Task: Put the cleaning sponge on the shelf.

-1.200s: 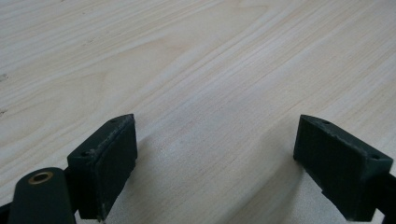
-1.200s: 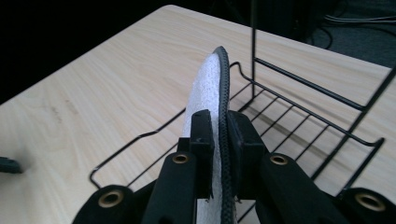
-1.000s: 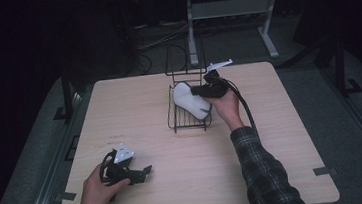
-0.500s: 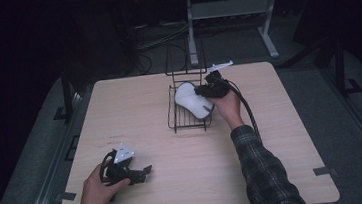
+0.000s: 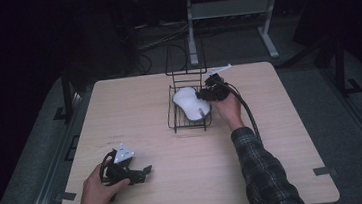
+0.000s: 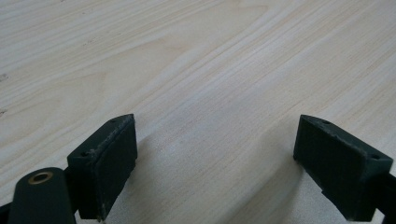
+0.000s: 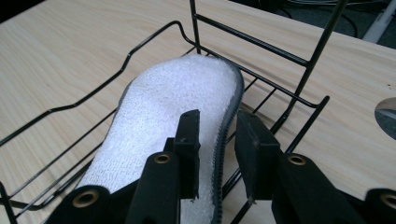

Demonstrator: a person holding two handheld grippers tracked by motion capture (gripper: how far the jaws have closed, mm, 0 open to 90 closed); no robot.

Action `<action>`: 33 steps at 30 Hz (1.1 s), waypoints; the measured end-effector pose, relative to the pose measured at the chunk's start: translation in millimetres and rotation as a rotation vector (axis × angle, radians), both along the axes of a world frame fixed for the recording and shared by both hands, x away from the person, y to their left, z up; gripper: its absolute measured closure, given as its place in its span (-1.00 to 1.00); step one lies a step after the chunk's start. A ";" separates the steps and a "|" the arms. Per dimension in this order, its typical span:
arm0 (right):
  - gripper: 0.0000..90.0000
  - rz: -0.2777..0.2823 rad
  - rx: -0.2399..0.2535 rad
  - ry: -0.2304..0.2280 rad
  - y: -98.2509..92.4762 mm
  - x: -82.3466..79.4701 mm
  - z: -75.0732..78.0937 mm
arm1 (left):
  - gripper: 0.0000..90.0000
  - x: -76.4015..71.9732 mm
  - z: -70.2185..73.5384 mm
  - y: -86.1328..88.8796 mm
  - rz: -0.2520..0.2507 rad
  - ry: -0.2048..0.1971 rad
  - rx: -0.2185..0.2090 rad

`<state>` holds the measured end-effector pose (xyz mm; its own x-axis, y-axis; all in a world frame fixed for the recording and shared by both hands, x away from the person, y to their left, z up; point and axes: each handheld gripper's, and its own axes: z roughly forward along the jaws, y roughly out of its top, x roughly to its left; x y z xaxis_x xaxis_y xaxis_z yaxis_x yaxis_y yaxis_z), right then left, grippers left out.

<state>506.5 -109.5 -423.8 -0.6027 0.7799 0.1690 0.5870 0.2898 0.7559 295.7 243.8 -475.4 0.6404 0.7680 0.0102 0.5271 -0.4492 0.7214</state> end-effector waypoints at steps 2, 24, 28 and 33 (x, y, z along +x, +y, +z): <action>0.55 0.004 0.002 -0.009 -0.1 -0.7 1.5 | -0.72 0.0 0.0 0.0 0.000 0.000 0.000; 0.99 0.112 -0.069 -0.011 -11.8 -41.9 3.9 | -0.72 -0.1 -0.1 -0.1 0.001 -0.001 -0.002; 0.99 0.119 -0.072 0.003 -9.2 -45.3 -0.6 | -0.72 -0.1 -0.1 -0.2 0.002 -0.001 -0.003; 0.99 0.148 -0.068 0.006 -4.4 -48.0 -4.4 | -0.72 -0.1 -0.1 -0.3 0.002 -0.001 -0.003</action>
<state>458.5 -114.0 -428.2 -0.7113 0.6921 0.1227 0.5383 0.4242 0.7282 295.6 243.6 -475.5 0.6387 0.7694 0.0080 0.5276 -0.4455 0.7233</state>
